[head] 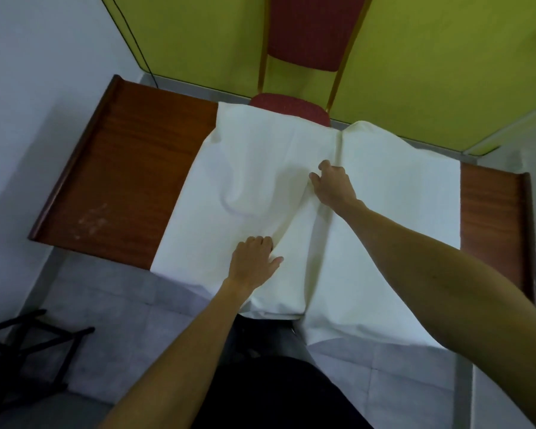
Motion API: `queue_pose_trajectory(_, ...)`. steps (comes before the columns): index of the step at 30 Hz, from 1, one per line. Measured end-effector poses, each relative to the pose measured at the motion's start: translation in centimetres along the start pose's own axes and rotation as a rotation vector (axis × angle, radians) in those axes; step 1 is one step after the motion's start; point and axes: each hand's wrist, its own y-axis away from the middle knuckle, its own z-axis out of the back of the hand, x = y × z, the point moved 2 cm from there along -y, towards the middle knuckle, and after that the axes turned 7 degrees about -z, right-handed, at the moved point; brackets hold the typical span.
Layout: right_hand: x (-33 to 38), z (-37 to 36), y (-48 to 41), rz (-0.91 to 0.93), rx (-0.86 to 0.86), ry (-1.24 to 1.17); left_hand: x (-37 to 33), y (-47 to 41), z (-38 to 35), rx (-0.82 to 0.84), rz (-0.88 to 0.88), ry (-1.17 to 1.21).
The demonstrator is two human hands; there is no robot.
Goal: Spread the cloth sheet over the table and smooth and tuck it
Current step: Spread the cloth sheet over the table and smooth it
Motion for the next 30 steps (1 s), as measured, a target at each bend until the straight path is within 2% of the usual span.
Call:
queue_pose_trajectory(5,0.0,-1.1,-0.6,0.029,-0.01,-0.02,-0.5,1.1,0.4,-0.009,0.065,-0.055)
queue_pose_trajectory(11,1.6,-2.2,-0.5,0.071,-0.035,-0.121,-0.1,2.7,1.3,-0.192,0.067,-0.217)
queue_pose_trajectory(17,3.1,-3.1,-1.4,0.093,-0.063,-0.092,0.4,3.3,2.4,-0.379,0.046,-0.167)
queue_pose_trajectory(24,4.5,-1.9,-3.0,-0.034,-0.131,-0.304,1.7,3.3,4.4,-0.415,-0.002,-0.179)
queue_pose_trajectory(30,9.2,0.8,-3.0,0.087,-0.182,-0.26,3.2,2.7,8.5,-0.426,-0.06,-0.139)
